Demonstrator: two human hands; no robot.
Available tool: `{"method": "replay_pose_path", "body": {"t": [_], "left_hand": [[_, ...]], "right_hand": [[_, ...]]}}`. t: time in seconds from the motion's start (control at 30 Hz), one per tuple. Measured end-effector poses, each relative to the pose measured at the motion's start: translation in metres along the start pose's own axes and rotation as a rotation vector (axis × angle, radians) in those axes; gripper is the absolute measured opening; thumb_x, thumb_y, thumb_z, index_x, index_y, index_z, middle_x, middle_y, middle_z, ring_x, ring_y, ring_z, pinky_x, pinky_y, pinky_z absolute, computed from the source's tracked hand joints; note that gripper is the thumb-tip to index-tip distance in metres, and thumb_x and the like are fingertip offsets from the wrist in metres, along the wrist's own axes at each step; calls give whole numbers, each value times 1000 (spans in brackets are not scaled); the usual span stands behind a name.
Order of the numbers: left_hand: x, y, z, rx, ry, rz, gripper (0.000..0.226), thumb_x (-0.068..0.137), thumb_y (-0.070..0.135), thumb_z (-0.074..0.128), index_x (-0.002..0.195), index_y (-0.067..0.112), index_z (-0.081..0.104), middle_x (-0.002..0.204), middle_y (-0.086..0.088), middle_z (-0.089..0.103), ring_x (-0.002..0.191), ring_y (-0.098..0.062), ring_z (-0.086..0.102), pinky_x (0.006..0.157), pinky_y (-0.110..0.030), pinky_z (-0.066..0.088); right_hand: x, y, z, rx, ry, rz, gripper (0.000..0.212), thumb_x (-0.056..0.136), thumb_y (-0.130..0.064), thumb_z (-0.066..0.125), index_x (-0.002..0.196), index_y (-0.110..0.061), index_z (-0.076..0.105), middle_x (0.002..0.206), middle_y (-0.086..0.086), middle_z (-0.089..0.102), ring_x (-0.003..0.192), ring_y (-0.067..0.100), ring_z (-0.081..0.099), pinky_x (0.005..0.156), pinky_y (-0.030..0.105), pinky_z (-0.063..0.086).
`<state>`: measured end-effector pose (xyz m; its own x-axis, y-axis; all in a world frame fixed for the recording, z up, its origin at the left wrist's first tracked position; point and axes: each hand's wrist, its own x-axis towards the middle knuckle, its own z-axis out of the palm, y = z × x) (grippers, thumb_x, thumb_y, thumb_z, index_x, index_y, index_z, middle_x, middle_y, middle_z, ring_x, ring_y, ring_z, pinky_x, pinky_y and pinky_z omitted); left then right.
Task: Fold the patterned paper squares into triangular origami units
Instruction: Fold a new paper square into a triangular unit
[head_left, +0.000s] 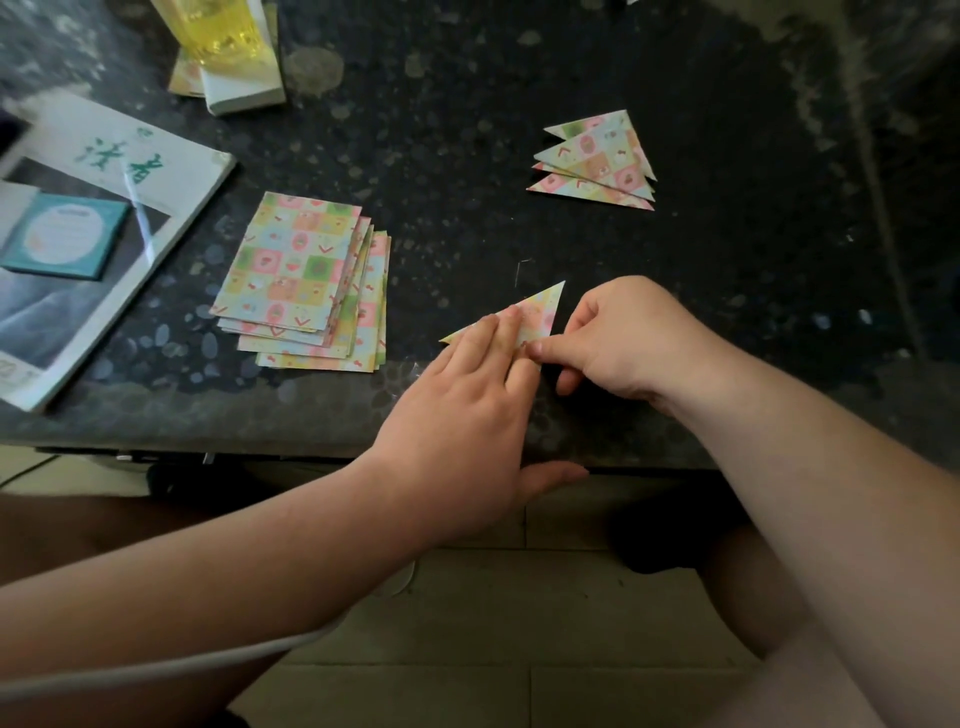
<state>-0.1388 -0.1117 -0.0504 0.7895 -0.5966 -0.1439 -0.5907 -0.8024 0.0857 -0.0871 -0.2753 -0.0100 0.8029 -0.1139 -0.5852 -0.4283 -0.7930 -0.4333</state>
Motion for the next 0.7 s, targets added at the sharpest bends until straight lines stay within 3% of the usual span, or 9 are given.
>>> {"method": "replay_pose_path", "body": {"t": [0.17, 0.37, 0.5, 0.7], "left_hand": [[5, 3, -11, -74, -57, -47, 109, 74, 94, 40, 146, 12, 39, 168, -19, 13, 155, -32, 10, 125, -42, 12], [5, 5, -17, -88, -99, -72, 112, 72, 92, 49, 152, 16, 27, 169, -18, 5, 155, -31, 4, 127, -45, 15], [-3, 11, -23, 7, -133, -134, 116, 79, 88, 46, 161, 19, 3, 168, -20, -6, 153, -35, 6, 124, -43, 13], [-7, 10, -27, 66, -175, -160, 110, 82, 90, 37, 162, 26, -2, 168, -18, -8, 147, -36, 16, 123, -46, 17]], "right_hand": [[0, -1, 0, -53, 23, 2, 32, 90, -46, 74, 70, -20, 74, 61, -11, 73, 68, 7, 67, 73, 30, 53], [-2, -3, -1, -123, 54, -3, 35, 89, -49, 75, 70, -19, 73, 60, -6, 73, 65, 9, 68, 76, 35, 57], [-3, 0, 1, -154, 106, -6, 41, 84, -57, 77, 74, -18, 71, 66, 0, 74, 68, 16, 69, 73, 35, 57], [-1, -1, 2, -186, 112, 11, 42, 82, -60, 77, 77, -19, 71, 69, 0, 73, 70, 17, 69, 74, 39, 59]]}}
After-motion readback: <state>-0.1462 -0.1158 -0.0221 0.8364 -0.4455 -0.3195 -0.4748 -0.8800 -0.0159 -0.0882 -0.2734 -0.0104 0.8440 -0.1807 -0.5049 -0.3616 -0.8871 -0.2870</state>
